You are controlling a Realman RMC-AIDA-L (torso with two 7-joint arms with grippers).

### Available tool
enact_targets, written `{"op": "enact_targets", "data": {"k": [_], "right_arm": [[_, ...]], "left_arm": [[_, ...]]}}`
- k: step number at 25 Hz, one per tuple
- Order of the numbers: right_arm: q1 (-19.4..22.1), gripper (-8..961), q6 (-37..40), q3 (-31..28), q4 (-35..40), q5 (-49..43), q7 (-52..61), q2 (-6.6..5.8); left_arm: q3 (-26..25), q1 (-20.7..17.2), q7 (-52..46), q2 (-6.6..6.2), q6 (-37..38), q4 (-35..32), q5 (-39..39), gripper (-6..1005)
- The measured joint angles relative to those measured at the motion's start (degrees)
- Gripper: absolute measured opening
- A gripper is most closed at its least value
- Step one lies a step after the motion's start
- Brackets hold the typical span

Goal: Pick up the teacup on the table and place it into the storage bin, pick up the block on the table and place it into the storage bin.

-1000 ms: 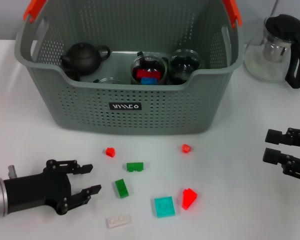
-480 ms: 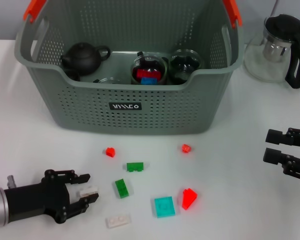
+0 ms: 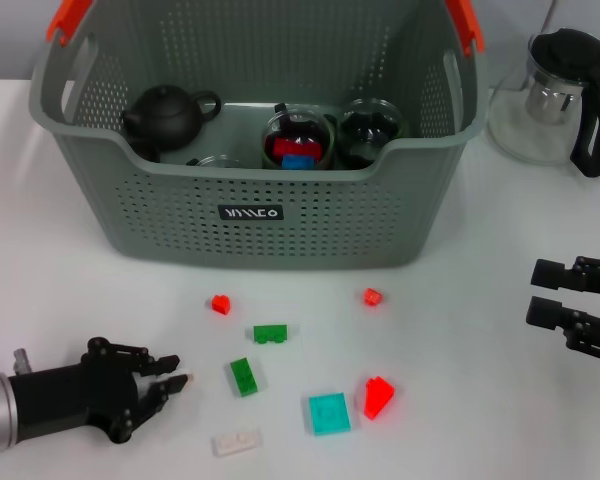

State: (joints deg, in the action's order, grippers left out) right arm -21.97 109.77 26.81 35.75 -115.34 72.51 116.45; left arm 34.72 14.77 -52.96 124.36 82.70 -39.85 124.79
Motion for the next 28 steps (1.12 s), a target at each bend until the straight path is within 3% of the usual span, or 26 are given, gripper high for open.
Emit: {"op": "enact_targets", "data": {"k": [3, 8, 13, 19, 25, 28], "right_arm": [[0.0, 496, 0.2, 0.0, 0.0, 0.0, 0.1, 0.00], [0.0, 496, 0.3, 0.0, 0.3, -0.1, 0.6, 0.00], [0.0, 496, 0.4, -0.1, 0.4, -0.1, 0.8, 0.00], [-0.1, 495, 0.4, 0.0, 0.4, -0.1, 0.8, 0.00], [-0.7, 496, 0.2, 0.0, 0.3, -0.1, 0.9, 0.01], [-0.9, 496, 0.2, 0.0, 0.4, -0.1, 0.9, 0.09]], "left_arm": [[0.0, 0.0, -2.6, 0.00, 0.0, -0.5, -0.1, 272], [0.0, 0.6, -7.8, -0.18, 0.7, -1.9, 1.1, 134], [-1.6, 0.4, -8.4, -0.21, 4.5, -3.6, 1.0, 120], [-7.2, 1.6, -8.6, -1.06, 12.7, -3.2, 0.2, 113], [-18.9, 8.0, -11.7, -3.60, 29.9, 4.7, -7.9, 113], [-21.5, 11.9, -18.1, -3.26, 32.2, 6.2, -14.9, 113]]}}
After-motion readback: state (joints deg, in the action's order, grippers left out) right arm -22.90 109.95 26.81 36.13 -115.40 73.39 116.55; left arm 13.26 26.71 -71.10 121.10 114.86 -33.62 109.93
